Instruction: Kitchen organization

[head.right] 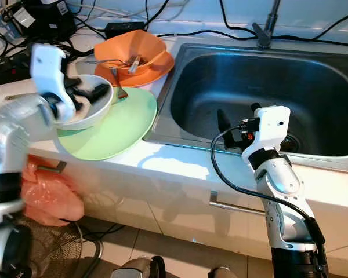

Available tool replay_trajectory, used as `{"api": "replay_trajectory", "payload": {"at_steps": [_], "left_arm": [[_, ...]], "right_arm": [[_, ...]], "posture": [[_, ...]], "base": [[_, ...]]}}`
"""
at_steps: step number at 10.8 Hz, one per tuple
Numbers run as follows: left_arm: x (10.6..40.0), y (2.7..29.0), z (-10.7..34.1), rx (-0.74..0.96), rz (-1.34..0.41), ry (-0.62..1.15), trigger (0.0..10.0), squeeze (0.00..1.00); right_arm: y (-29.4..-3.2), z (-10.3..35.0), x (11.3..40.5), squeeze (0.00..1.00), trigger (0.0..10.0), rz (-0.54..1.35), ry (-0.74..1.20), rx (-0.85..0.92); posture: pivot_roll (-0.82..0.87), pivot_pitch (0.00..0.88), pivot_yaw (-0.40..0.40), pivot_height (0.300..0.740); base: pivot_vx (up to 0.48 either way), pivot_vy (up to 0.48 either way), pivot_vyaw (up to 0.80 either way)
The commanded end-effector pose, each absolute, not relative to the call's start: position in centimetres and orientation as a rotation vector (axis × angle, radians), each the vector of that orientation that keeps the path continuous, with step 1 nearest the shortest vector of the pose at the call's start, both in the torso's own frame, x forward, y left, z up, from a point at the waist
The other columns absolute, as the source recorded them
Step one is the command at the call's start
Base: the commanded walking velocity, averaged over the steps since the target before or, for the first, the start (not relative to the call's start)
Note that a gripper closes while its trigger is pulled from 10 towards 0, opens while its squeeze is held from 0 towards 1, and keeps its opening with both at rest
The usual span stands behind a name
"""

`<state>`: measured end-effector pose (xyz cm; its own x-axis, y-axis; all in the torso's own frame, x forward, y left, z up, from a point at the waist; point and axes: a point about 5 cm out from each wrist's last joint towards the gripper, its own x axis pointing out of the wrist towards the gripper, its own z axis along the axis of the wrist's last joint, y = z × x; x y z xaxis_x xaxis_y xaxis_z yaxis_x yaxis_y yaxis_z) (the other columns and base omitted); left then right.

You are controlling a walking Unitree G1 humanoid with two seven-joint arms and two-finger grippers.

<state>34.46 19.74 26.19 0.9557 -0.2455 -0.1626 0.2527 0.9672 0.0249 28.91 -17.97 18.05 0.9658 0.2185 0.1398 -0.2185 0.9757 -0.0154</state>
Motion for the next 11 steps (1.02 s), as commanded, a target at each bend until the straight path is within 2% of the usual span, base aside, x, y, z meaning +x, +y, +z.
{"api": "replay_trajectory", "payload": {"at_steps": [1, 4, 6, 8, 10, 11], "left_arm": [[34.3, 19.7, 26.3, 0.030, -0.286, 0.181, 10.0, 0.00], [33.3, 17.8, 25.1, 0.024, -0.433, 0.280, 10.0, 0.00], [33.3, 17.9, 25.0, 0.071, -0.427, 0.313, 10.0, 0.00], [33.3, 18.5, 23.9, 0.197, -0.388, 0.327, 10.0, 0.00], [33.3, 18.7, 23.2, 0.200, -0.415, 0.338, 10.0, 0.00], [33.2, 18.7, 22.9, 0.223, -0.425, 0.340, 3.6, 0.00]], "right_arm": [[-17.8, 18.2, 29.1, 0.00, 10.0, 0.239, -0.151, -0.005], [-17.5, 18.2, 29.1, 0.00, 10.0, 0.245, -0.151, -0.002], [-17.6, 18.2, 29.1, 0.00, 10.0, 0.242, -0.153, -0.004], [-17.7, 18.2, 29.0, 0.00, 10.0, 0.231, -0.157, -0.005], [-17.8, 18.3, 29.2, 0.00, 10.0, 0.226, -0.159, -0.007], [-17.9, 18.3, 29.2, 0.00, 10.0, 0.224, -0.162, -0.009]], "posture": [[0.05, 0.081, 0.097, 0.740], [0.05, 0.078, 0.099, 0.740], [0.05, 0.074, 0.104, 0.740], [0.04, 0.073, 0.109, 0.740], [0.04, 0.069, 0.110, 0.740], [0.04, 0.069, 0.110, 0.740]], "base": [[0.000, 0.000, 0.00], [0.000, 0.000, 0.00], [0.000, 0.000, 0.00], [0.000, 0.000, 0.00], [0.000, 0.000, 0.00], [0.000, 0.000, 0.00]]}}
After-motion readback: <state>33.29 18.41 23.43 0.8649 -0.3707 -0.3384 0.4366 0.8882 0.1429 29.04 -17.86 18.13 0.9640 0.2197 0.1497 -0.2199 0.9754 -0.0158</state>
